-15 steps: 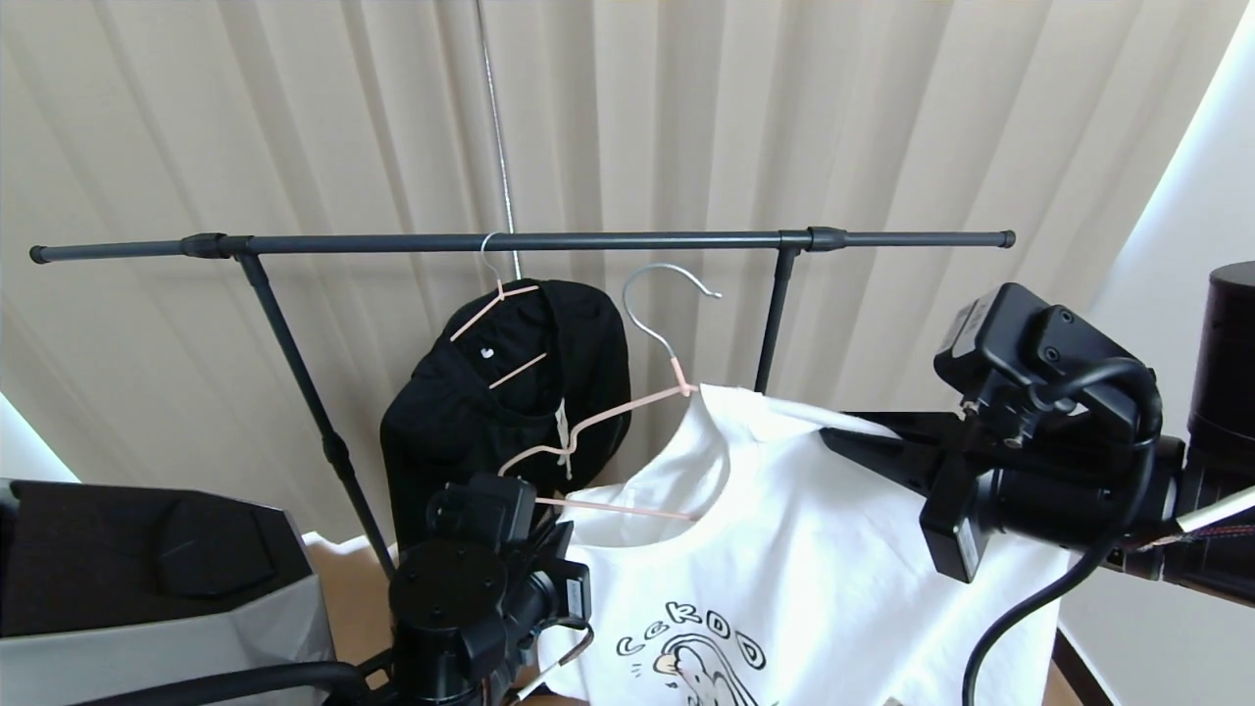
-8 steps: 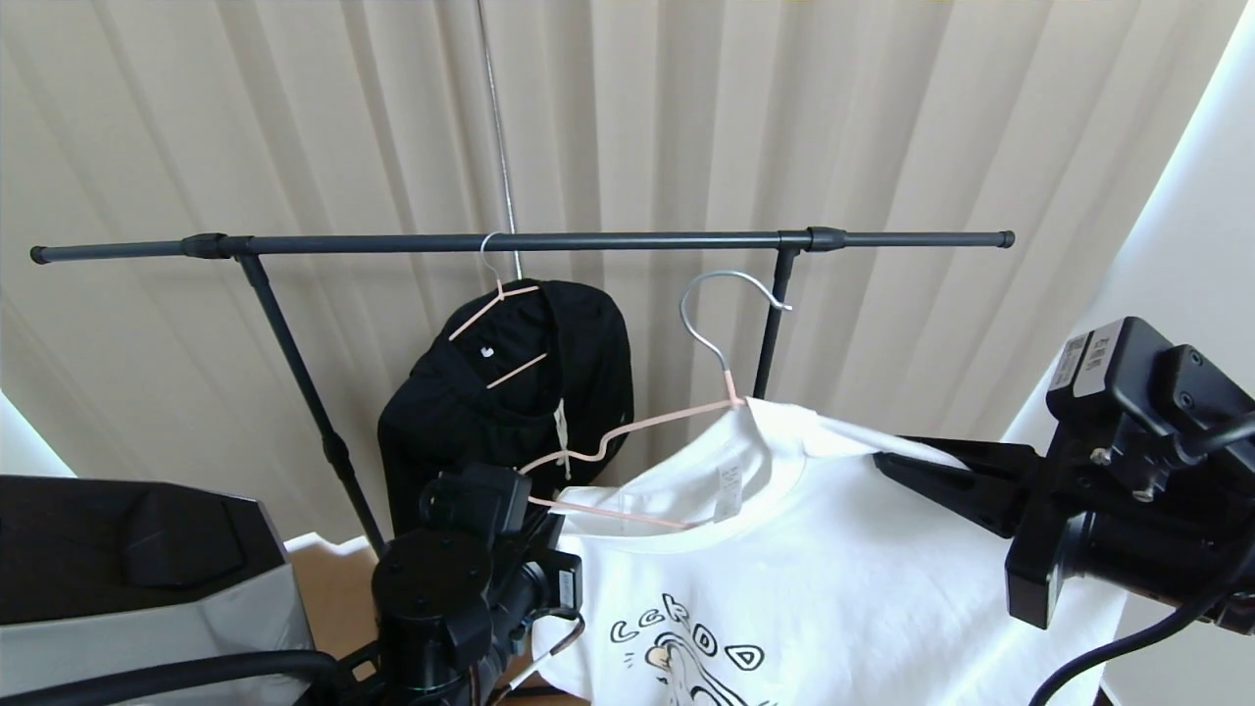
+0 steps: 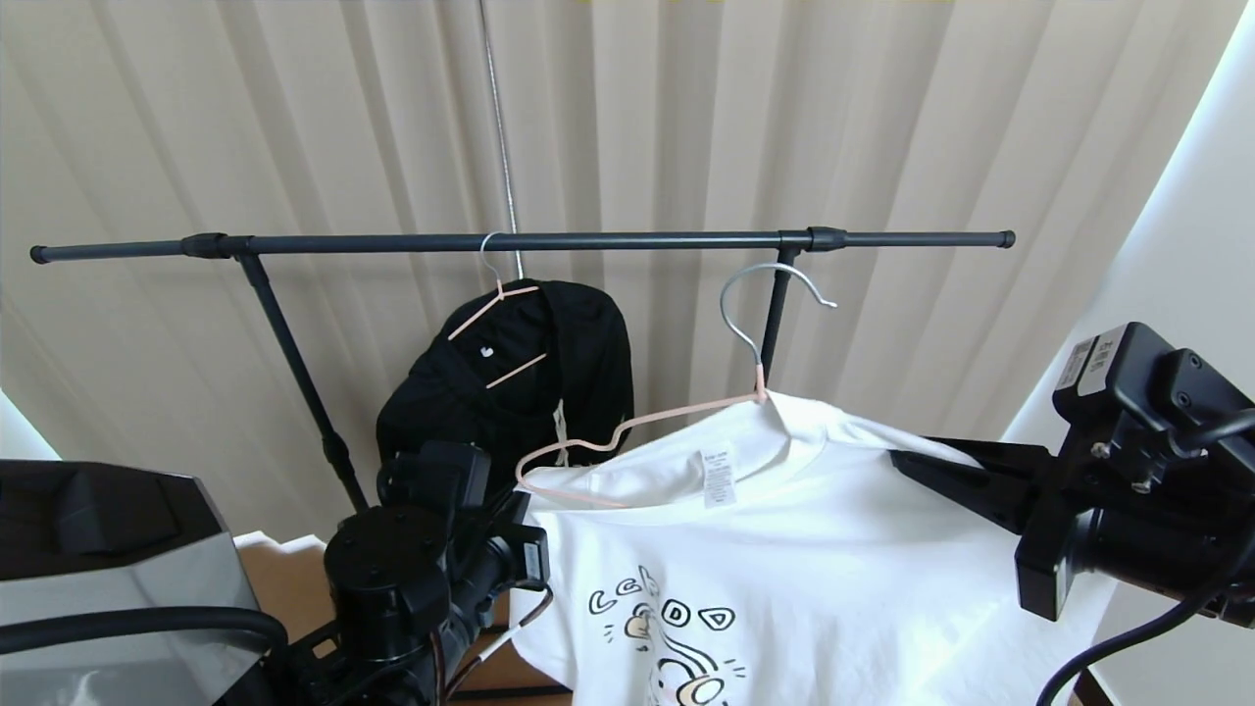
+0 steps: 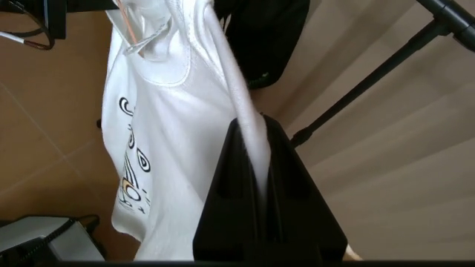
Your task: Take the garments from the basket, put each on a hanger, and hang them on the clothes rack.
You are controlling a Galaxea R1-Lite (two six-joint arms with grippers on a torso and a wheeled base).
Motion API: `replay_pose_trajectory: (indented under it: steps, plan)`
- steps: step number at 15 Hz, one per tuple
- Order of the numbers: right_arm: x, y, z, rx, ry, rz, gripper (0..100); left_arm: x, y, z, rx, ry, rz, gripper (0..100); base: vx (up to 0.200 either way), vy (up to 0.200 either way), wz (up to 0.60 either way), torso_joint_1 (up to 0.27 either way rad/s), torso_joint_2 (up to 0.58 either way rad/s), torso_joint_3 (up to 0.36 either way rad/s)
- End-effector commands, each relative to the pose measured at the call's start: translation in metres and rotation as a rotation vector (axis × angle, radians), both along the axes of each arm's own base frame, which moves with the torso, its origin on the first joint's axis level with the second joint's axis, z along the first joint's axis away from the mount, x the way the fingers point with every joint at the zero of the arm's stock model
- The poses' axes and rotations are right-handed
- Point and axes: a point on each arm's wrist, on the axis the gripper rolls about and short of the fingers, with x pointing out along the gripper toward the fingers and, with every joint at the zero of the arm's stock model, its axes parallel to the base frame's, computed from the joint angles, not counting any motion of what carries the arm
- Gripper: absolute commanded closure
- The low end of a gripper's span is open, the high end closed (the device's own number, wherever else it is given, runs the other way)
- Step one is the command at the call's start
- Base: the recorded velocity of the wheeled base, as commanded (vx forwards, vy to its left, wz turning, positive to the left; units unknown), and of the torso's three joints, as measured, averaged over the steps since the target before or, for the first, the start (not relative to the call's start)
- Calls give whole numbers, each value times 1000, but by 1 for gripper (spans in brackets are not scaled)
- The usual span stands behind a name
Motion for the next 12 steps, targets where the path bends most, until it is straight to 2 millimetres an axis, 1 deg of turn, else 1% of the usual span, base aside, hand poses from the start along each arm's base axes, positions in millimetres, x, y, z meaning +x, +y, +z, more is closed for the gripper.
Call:
replay_pose_trajectory:
  steps: [1,6,8,9,12]
  plan:
    - [0,-2,-2,-5,3,-7,100,3,6,4,-7,-11,22,100,0,0,0,0,0,0]
    - [-1,-3,-7,-40,1,0,100,9,9,7,1,-26,36,100,0,0,0,0,0,0]
    - [-1,-3,-11,-73,-4,11,100,11,8,15,8,-56,22,100,0,0,0,0,0,0]
    - [-1,-3,-13,-94,-8,18,100,16,7,26,18,-82,19,100,0,0,0,0,0,0]
    - [-2,-4,-14,-94,-8,18,100,19,4,42,22,-80,15,100,0,0,0,0,0,0]
